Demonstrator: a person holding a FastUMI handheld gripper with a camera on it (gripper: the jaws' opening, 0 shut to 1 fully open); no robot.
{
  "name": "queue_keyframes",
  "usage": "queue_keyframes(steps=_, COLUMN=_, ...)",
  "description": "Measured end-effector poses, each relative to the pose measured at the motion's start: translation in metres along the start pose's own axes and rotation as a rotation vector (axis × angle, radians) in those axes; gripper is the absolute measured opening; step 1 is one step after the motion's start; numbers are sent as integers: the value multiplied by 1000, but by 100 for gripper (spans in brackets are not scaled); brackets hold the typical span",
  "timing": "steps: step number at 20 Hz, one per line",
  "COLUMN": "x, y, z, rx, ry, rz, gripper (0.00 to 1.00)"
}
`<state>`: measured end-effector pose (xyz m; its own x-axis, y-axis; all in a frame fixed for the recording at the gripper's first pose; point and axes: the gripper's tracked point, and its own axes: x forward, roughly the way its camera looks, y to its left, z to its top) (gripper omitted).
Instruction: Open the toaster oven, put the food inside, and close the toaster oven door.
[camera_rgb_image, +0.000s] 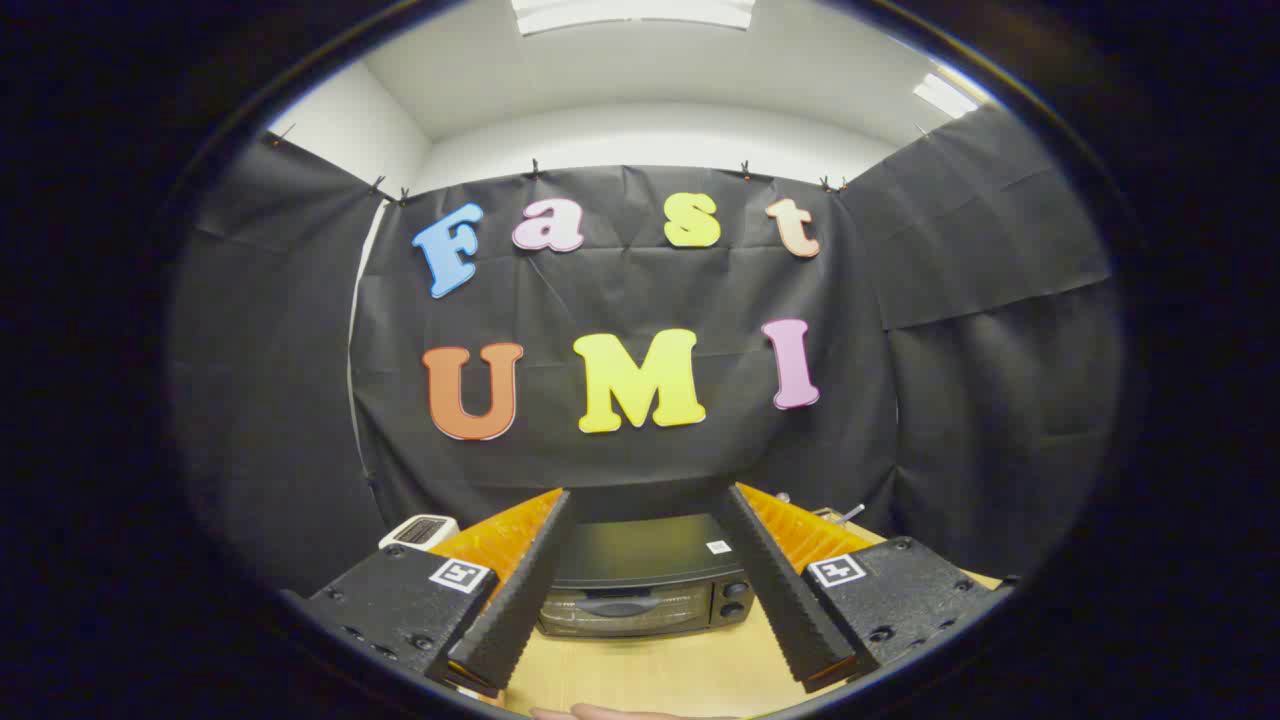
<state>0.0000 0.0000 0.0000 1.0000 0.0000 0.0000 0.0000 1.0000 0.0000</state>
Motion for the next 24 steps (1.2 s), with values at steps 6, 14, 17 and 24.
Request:
queue_keyframes(steps=6, x=13, y=-3, z=-17, rx=4, ry=35, rz=-8, gripper=100)
queue_keyframes(steps=14, x=44, y=-18, z=-35, rx=21, ry=66, rz=-22, gripper=100)
queue_keyframes(steps=17, x=73, y=-14, z=-52, rx=-7, ry=95, rz=-7, gripper=100)
queue_keyframes(steps=24, x=142, y=-3, z=-125, rx=-92, ry=170, rz=0, gripper=100)
